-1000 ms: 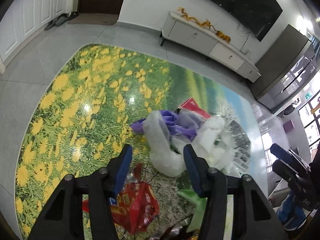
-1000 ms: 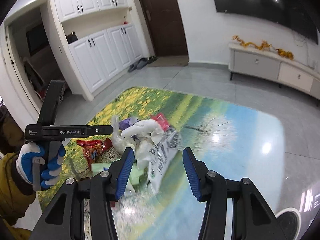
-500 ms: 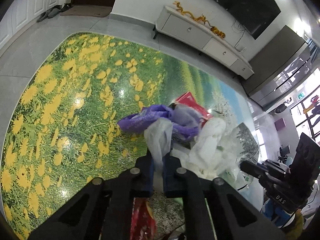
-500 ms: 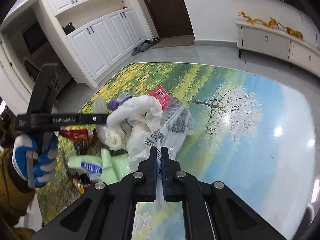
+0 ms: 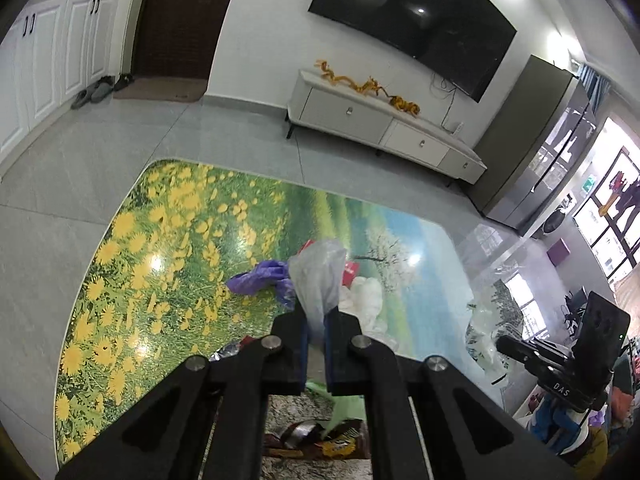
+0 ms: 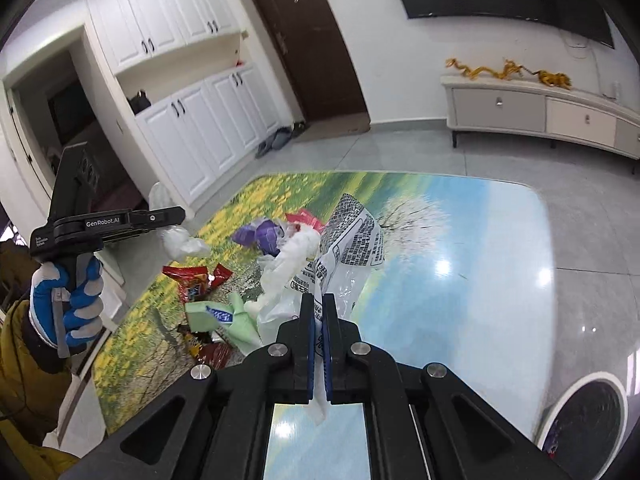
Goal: Collect trash
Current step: 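Grasp the printed white plastic bag with the right tool while the left tool grasps a clear bag, then carry both bags to the bin and open both tools to drop them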
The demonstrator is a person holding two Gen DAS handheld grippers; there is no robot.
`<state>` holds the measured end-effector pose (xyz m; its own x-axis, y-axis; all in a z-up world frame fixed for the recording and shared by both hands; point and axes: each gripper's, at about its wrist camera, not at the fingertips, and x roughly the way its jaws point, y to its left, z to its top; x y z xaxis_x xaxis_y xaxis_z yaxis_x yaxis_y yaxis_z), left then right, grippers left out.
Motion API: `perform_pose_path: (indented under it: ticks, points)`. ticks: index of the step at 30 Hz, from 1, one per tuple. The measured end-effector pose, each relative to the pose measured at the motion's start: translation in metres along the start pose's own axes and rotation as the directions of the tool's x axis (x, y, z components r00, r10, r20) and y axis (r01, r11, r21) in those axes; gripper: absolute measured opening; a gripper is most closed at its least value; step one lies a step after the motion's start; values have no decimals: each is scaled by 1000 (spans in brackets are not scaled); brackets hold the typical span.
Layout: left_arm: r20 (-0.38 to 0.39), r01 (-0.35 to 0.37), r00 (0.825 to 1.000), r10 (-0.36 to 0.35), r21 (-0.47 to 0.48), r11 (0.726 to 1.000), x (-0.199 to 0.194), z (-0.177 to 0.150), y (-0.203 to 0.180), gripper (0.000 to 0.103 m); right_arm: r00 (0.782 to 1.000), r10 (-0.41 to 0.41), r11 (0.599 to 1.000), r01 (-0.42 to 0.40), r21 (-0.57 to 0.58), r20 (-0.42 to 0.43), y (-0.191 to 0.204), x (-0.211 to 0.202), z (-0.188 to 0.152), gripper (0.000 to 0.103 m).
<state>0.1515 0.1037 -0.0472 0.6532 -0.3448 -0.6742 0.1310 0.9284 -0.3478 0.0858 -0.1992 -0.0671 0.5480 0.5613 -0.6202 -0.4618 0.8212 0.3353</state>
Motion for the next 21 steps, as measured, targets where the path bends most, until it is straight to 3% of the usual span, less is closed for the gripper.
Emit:
perform_pose_path:
  ticks: [6,12,17,21]
  points:
    - [-28,54,998,-52,71,996,-2,-5,-50,5,995,-53,997,48,55,80,-23,-58,-22,4]
    - [-153,167,978,-140,181,969,44,-23,-142,5,973,-202,968,181,175,113,-82,-114,-59,4]
    - [-279,265,943,-184,287,921,101,-48,-244,5,925,-371,889,330,319,79,-153,-152,-101,4]
    - [-349,328,914,-208,332,884,144,-68,-322,6,891,-452,817,399,417,32,-203,-171,-128,4]
